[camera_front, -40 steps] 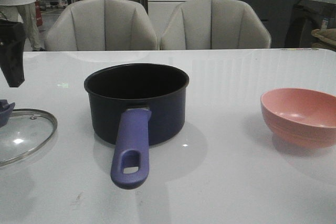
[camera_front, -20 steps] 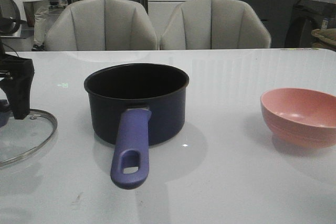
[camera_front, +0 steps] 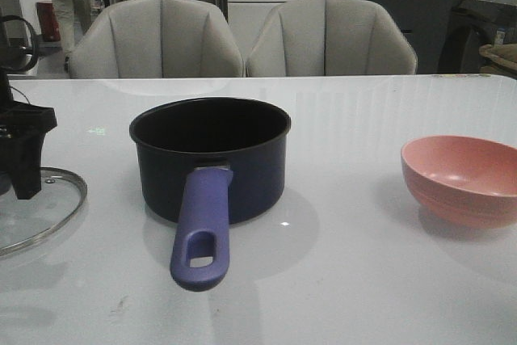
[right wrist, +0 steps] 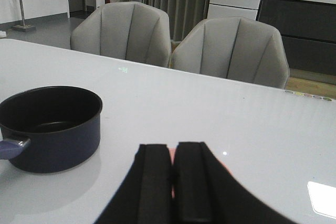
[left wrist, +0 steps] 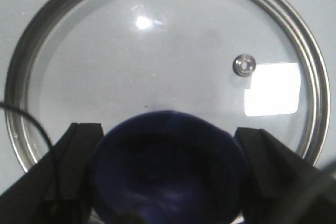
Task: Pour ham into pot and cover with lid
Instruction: 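Lower the left gripper onto the glass lid's purple knob, then close the left gripper on the knob and lift the glass lid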
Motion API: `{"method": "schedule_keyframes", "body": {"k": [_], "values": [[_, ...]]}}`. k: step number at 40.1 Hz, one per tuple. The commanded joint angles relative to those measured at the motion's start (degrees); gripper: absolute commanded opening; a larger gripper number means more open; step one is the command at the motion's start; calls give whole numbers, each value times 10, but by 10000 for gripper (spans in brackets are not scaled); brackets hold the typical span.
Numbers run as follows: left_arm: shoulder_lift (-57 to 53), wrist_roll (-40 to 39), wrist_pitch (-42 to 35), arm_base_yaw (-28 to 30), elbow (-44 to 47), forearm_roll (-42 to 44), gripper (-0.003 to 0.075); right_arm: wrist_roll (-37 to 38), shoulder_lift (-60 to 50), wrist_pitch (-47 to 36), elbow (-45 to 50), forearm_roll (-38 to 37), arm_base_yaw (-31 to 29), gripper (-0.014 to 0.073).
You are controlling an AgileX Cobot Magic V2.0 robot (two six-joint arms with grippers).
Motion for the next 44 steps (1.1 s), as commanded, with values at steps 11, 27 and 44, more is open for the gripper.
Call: {"method": "schedule_keyframes", "body": {"k": [11,27,44], "values": [[-31,0,46,1,-51,1,120,-5,7,-45,-16,5,3,153],[-55,0,126,-11,-180,-11,120,-5,7,-45,-16,5,3,153],[-59,0,162,-103,-311,-11,121,-5,7,-45,-16,5,3,153]]}}
